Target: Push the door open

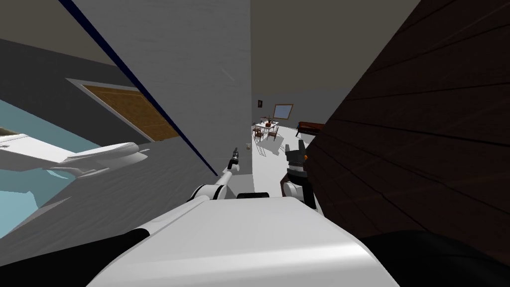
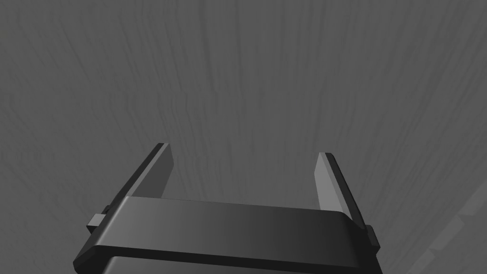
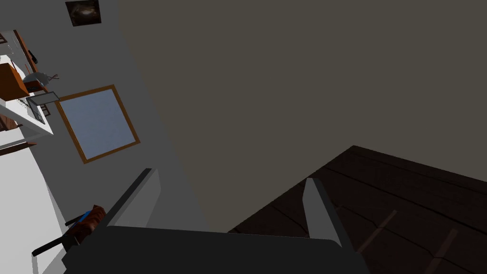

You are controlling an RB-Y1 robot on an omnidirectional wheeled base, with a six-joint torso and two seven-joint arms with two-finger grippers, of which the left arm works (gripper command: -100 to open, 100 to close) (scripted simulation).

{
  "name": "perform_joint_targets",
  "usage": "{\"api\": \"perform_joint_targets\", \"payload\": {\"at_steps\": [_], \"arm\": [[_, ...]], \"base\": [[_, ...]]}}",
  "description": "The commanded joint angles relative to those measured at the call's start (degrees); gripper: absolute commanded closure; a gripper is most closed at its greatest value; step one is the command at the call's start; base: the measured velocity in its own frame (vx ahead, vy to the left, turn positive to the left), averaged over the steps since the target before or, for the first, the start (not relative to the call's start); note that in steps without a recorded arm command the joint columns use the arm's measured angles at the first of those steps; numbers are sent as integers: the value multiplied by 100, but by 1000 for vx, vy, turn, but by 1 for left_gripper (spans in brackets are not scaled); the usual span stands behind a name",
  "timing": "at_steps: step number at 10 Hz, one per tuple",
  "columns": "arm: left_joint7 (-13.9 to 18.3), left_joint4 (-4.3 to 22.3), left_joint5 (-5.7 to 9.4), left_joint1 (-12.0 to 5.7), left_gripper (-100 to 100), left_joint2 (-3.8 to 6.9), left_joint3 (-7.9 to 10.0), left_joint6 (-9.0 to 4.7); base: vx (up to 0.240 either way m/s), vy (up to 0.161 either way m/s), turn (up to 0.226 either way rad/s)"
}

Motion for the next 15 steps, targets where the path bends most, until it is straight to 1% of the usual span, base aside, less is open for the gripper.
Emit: {"api": "perform_joint_targets", "payload": {"at_steps": [1,2,3,5,6,7,8,9,14,15], "arm": [[1,10,4,0,-100,54,7,-33],[-6,13,6,2,-100,22,15,-43],[-12,15,8,3,-100,-42,22,-53],[-23,19,11,6,-100,-235,34,-70],[-28,21,13,7,-100,-371,39,-78],[-30,22,13,8,-100,-428,41,-81],[6,34,9,18,-100,-359,22,-98],[6,34,9,18,100,-359,22,-98],[6,34,9,18,100,-359,22,-98],[-107,72,43,-13,100,-256,176,-121]], "base": [[191,-44,-29],[164,-95,-20],[160,-116,-31],[138,-136,-25],[95,-154,-16],[84,-128,-9],[35,-56,3],[-7,4,0],[-6,9,-8],[58,20,-94]]}}
